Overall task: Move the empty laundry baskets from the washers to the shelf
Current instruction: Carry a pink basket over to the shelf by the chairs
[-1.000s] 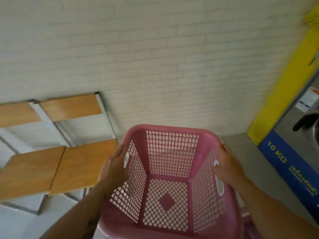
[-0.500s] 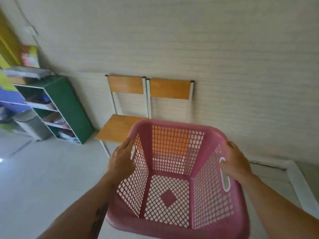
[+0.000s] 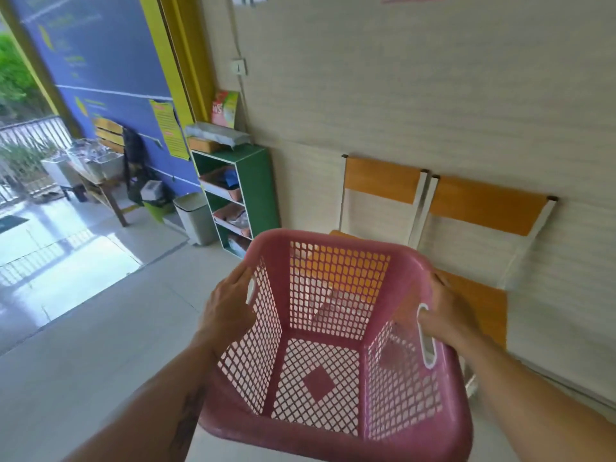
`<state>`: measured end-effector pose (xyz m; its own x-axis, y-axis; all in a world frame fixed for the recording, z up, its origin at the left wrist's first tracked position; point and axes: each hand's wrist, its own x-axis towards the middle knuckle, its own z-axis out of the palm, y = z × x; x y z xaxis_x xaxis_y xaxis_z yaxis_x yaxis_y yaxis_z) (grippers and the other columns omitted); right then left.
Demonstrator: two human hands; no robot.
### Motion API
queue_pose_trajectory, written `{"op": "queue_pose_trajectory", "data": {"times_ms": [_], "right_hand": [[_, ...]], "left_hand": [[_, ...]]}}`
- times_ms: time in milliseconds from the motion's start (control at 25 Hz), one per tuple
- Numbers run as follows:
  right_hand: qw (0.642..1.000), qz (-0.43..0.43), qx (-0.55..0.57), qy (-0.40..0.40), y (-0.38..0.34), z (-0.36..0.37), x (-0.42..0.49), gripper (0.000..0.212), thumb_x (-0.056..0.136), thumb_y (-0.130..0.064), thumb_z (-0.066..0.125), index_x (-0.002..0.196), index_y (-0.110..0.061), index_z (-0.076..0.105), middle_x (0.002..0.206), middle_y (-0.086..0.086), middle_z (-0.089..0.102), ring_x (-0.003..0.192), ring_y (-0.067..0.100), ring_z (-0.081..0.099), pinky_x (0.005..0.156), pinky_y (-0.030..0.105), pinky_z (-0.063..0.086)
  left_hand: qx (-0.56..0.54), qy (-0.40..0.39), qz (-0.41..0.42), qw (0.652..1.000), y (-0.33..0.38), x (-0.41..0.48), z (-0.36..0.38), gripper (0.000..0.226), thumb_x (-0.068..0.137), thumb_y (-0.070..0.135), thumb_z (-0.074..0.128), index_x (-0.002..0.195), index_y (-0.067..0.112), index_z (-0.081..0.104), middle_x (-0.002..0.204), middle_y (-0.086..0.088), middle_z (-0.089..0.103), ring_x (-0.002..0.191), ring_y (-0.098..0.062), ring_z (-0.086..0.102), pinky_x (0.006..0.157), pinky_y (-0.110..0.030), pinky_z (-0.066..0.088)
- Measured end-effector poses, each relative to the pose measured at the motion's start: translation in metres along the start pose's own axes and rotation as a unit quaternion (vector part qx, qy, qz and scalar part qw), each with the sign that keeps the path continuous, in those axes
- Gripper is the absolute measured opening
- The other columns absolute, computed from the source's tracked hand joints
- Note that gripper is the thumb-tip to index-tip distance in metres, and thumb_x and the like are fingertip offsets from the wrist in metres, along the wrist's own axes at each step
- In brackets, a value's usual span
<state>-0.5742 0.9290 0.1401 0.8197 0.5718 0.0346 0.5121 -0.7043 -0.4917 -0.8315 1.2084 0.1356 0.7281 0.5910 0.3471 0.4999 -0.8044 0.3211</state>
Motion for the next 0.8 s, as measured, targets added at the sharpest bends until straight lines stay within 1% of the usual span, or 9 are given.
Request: {"op": "queue_pose_trajectory", "data": {"times_ms": [120,200,240,280,360,440,560,680,800], "right_hand": [[1.0,-0.026,0.004,-0.011,-0.041,0.036,0.073,0.072,0.076,-0.009,0.066,0.141,-0.019,0.038,0.136,0.005,0.05,0.085,0.021,0.059,0.057,0.022,0.041],[0.999,-0.029,0.015,-0.016,-0.072,0.06,0.121,0.073,0.077,-0.008,0.067,0.142,-0.019,0.037,0.132,0.005,0.052,0.075,0.015,0.056,0.052,0.017,0.038],[0.999,-0.032,0.018,-0.021,-0.087,0.073,0.143,0.075,0.077,-0.009,0.068,0.144,-0.02,0.035,0.129,0.006,0.053,0.071,0.012,0.055,0.05,0.016,0.039],[0.999,-0.035,0.02,-0.025,-0.101,0.085,0.165,0.078,0.078,-0.009,0.068,0.146,-0.022,0.031,0.129,0.006,0.053,0.071,0.013,0.056,0.049,0.018,0.044],[0.999,-0.029,0.029,-0.035,-0.135,0.107,0.207,0.084,0.08,-0.009,0.067,0.149,-0.027,0.022,0.136,0.005,0.048,0.072,0.017,0.063,0.046,0.024,0.052],[0.998,-0.033,0.028,-0.042,-0.163,0.13,0.243,0.087,0.083,-0.009,0.064,0.151,-0.032,0.015,0.144,0.005,0.041,0.072,0.018,0.065,0.042,0.023,0.051],[0.998,-0.035,0.014,-0.049,-0.205,0.165,0.295,0.087,0.084,-0.009,0.062,0.152,-0.028,0.013,0.151,0.004,0.033,0.088,0.025,0.066,0.05,0.027,0.054],[0.999,0.005,0.01,-0.035,-0.238,0.204,0.344,0.088,0.083,-0.005,0.06,0.153,-0.027,0.011,0.157,0.003,0.025,0.103,0.031,0.064,0.056,0.03,0.056],[0.997,0.069,0.019,-0.027,-0.259,0.238,0.388,0.084,0.085,-0.003,0.056,0.152,-0.027,0.012,0.16,0.002,0.019,0.113,0.035,0.06,0.06,0.032,0.058]], "left_hand": [[0.011,0.0,-0.021,1.0,-0.054,0.053,0.001,0.082,0.083,0.021,0.066,0.149,0.04,0.022,0.154,0.023,0.03,0.11,-0.013,0.062,0.084,-0.033,0.058],[0.025,0.006,-0.033,0.999,-0.085,0.088,0.002,0.078,0.084,0.024,0.065,0.149,0.038,0.024,0.154,0.021,0.031,0.112,-0.014,0.061,0.086,-0.034,0.056],[0.036,0.006,-0.038,0.999,-0.1,0.104,0.001,0.078,0.084,0.024,0.065,0.149,0.038,0.024,0.154,0.019,0.032,0.113,-0.015,0.061,0.087,-0.035,0.056],[0.05,0.008,-0.044,0.998,-0.114,0.119,0.0,0.08,0.084,0.023,0.066,0.15,0.037,0.024,0.154,0.018,0.033,0.115,-0.017,0.06,0.088,-0.036,0.055],[0.054,0.016,-0.071,0.996,-0.148,0.151,-0.003,0.08,0.083,0.023,0.068,0.15,0.034,0.025,0.154,0.014,0.034,0.118,-0.019,0.058,0.089,-0.038,0.055],[0.052,0.015,-0.078,0.995,-0.18,0.178,-0.003,0.079,0.083,0.027,0.068,0.15,0.032,0.026,0.155,0.012,0.034,0.12,-0.019,0.057,0.089,-0.04,0.054],[0.051,0.003,-0.069,0.996,-0.241,0.231,0.009,0.078,0.082,0.027,0.068,0.149,0.033,0.028,0.153,0.013,0.036,0.118,-0.017,0.058,0.09,-0.036,0.055],[0.04,-0.017,-0.064,0.997,-0.302,0.294,0.031,0.08,0.078,0.012,0.068,0.147,0.031,0.033,0.152,0.012,0.038,0.118,-0.018,0.057,0.092,-0.035,0.054],[0.012,-0.031,-0.059,0.998,-0.339,0.365,0.054,0.08,0.071,-0.008,0.06,0.145,0.02,0.043,0.151,0.001,0.041,0.121,-0.029,0.056,0.093,-0.041,0.052]]}}
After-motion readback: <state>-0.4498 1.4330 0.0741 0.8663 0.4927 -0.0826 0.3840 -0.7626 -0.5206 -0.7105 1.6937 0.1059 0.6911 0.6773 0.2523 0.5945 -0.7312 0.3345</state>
